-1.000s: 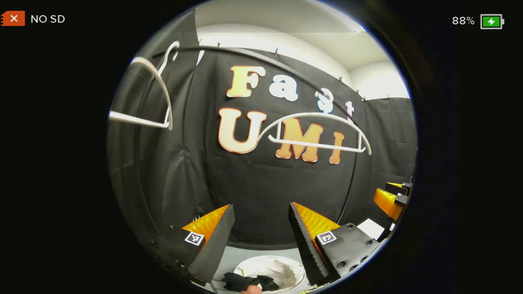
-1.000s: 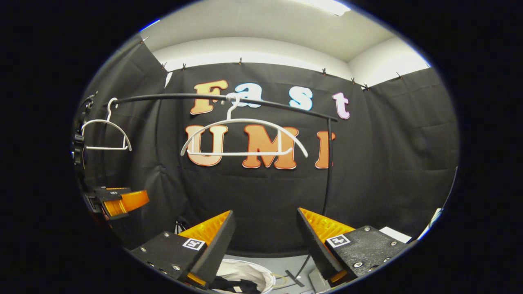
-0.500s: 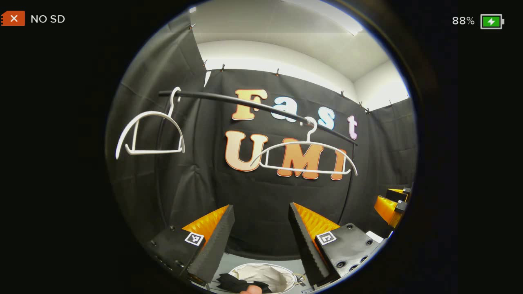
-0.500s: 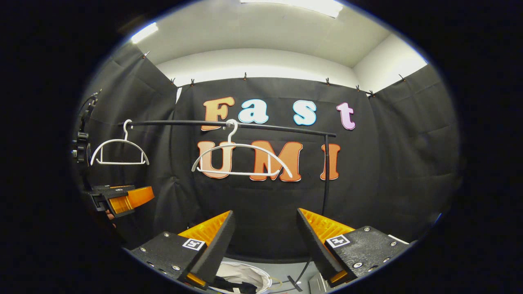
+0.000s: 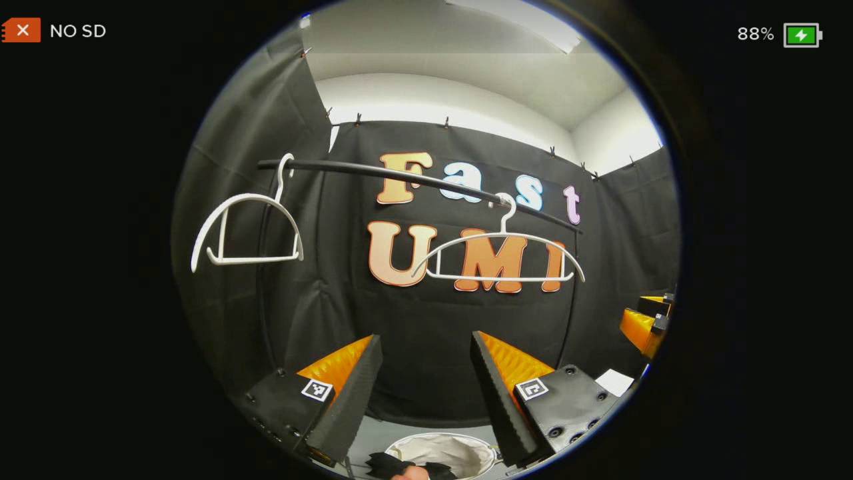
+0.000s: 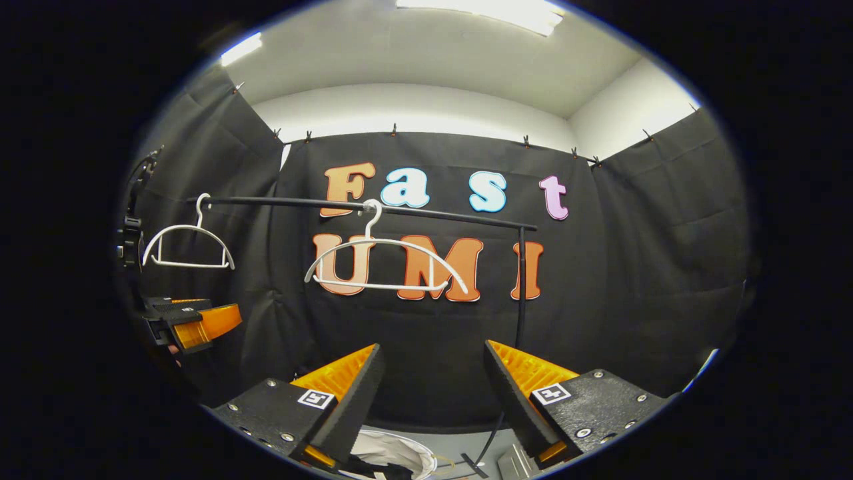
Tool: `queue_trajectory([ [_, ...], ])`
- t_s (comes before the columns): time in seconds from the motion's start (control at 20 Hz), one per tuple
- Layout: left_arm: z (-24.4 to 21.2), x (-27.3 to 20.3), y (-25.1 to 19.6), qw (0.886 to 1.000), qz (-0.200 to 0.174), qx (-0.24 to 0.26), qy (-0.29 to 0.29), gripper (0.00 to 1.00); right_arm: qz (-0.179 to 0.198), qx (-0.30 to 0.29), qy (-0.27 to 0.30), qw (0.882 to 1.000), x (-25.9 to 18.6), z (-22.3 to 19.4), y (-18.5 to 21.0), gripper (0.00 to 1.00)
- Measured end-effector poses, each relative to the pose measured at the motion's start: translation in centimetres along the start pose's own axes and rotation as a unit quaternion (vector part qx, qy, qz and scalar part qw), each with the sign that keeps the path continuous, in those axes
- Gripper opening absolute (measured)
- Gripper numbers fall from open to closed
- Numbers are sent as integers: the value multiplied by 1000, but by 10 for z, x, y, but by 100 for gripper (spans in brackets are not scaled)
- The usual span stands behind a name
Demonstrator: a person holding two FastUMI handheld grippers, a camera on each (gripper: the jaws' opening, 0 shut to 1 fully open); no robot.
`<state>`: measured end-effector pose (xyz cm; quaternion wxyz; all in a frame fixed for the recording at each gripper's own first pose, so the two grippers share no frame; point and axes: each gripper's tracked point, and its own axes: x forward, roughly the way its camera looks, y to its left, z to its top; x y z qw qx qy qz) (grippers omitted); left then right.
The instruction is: Grasp the clothes on the hanger with both hands and then place them into the laundry hamper below.
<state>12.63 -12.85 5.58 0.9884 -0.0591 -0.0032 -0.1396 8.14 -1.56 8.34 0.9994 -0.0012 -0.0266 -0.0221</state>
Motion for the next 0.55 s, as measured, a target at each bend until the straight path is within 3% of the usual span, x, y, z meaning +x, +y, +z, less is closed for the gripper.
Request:
queue_trajectory([
  [0.1, -2, 0, 3, 1000, 0, 8, 0, 79, -4, 0, 4, 1000, 1, -2, 1, 99],
  [0.15, -1, 1, 3, 1000, -1, 11, -2, 79, -4, 5, 5, 1000, 1, -3, 1, 85],
  [0.2, 3, 1, 2, 1000, -3, 11, -5, 80, -4, 10, 6, 1000, 3, -2, 3, 99],
  [0.5, 5, 5, 1, 1000, -9, 11, -10, 81, -6, 9, 10, 1000, 9, -2, 6, 99],
  [0.55, 4, 5, 2, 1000, -9, 11, -9, 81, -5, 10, 11, 1000, 9, -4, 7, 92],
])
